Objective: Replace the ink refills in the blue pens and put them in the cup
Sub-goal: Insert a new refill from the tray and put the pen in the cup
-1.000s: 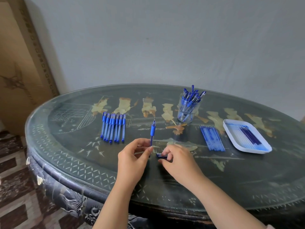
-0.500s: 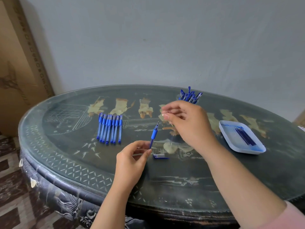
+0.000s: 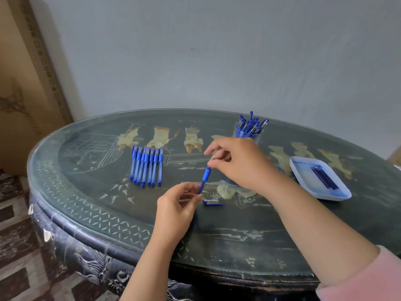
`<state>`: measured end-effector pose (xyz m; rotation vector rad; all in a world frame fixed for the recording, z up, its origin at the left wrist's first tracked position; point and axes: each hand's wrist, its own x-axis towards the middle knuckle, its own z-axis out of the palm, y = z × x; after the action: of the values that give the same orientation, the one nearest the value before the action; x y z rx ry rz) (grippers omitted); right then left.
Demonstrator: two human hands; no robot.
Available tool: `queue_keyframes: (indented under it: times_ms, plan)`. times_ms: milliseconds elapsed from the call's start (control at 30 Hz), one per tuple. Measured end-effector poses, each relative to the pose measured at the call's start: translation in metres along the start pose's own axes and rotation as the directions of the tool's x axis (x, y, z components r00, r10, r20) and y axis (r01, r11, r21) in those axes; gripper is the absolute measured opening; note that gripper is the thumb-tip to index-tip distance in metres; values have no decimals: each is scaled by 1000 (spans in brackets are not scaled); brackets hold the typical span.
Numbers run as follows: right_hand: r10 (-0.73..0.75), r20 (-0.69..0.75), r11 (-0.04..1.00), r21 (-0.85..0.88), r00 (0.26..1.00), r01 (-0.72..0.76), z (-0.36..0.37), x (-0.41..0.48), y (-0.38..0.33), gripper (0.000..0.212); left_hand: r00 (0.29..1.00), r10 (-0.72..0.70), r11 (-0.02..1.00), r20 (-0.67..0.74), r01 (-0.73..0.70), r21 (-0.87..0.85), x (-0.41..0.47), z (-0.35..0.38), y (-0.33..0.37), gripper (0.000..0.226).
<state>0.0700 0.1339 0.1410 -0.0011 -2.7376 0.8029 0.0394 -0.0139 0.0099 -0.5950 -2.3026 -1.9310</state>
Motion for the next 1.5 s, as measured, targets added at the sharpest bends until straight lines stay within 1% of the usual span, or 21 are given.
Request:
queue_keyframes:
  times_ms: [33, 100, 200, 233, 300, 367, 467, 533, 600, 633, 733, 800, 867, 933, 1033, 1100, 1167, 1233, 1333, 1400, 1500]
  plan:
    - [13, -14, 1000, 23, 1000, -12, 2, 1, 1, 9, 1000, -1, 1000, -1, 1, -6, 0, 0, 0, 22]
    - [70, -30, 994, 89, 997, -67, 6, 1, 5, 18, 1000, -1, 1000, -9, 1, -18, 0, -1, 1, 21]
    - [170, 39, 962, 210, 985, -175, 11, -3, 10, 31, 1000, -6, 1000, -7, 6, -25, 0, -1, 3, 20]
    - [182, 74, 943, 271, 981, -195, 13, -5, 12, 32, 1000, -7, 1000, -6, 7, -25, 0, -1, 3, 19]
    - [171, 89, 913, 361, 981, -192, 17, -6, 14, 22, 1000, -12, 1000, -5, 12, -24, 0, -1, 3, 18]
    - [177, 17, 916, 362, 984, -171, 22, -7, 13, 9, 1000, -15, 1000, -1, 15, -21, 0, -1, 4, 18]
    - [247, -58, 935, 277, 967, -222, 24, -8, 10, 35, 1000, -18, 1000, 0, 18, -19, 0, -1, 5, 17]
    - [240, 1, 921, 315, 971, -228, 23, -8, 10, 40, 1000, -18, 1000, -3, 18, -21, 0, -1, 6, 17]
    - [209, 61, 889, 403, 976, -216, 23, -9, 11, 34, 1000, -20, 1000, -2, 20, -20, 0, -2, 6, 17]
    - [188, 52, 887, 420, 981, -192, 24, -9, 12, 29, 1000, -21, 1000, -2, 20, -18, 0, -2, 6, 17]
    - [188, -52, 899, 412, 981, -151, 30, -10, 13, 6, 1000, -21, 1000, 5, 21, -10, 0, -2, 6, 17]
    - [225, -94, 901, 399, 970, -170, 31, -10, 13, 18, 1000, -19, 1000, 8, 19, -7, 0, -2, 5, 17]
    - [230, -72, 884, 433, 970, -178, 31, -10, 16, 22, 1000, -20, 1000, 2, 20, -13, 0, -2, 5, 17]
    - [200, -14, 861, 480, 980, -169, 29, -10, 16, 16, 1000, -18, 1000, 0, 18, -18, 0, -2, 6, 18]
    - [174, -45, 876, 464, 984, -134, 30, -10, 17, 7, 1000, -9, 1000, 15, 9, -7, 1, -2, 5, 19]
    - [207, -86, 882, 448, 974, -148, 29, -9, 15, 16, 1000, -11, 1000, 20, 12, -16, 1, -2, 5, 22]
    - [215, -58, 854, 495, 975, -159, 29, -8, 17, 20, 1000, -19, 999, 24, 20, -40, 1, -2, 5, 24]
    - [176, 14, 840, 519, 984, -157, 28, -9, 17, 14, 999, -19, 999, 35, 21, -46, 0, -2, 5, 25]
    - [170, -30, 861, 491, 985, -133, 30, -9, 16, 3, 998, -19, 999, 57, 21, -44, 0, -3, 6, 27]
    - [204, -76, 870, 470, 976, -146, 32, -9, 17, 17, 998, -21, 999, 67, 24, -47, 0, -4, 6, 29]
    - [198, 0, 826, 539, 980, -167, 30, -8, 19, 20, 997, -31, 998, 69, 35, -61, 0, -4, 5, 29]
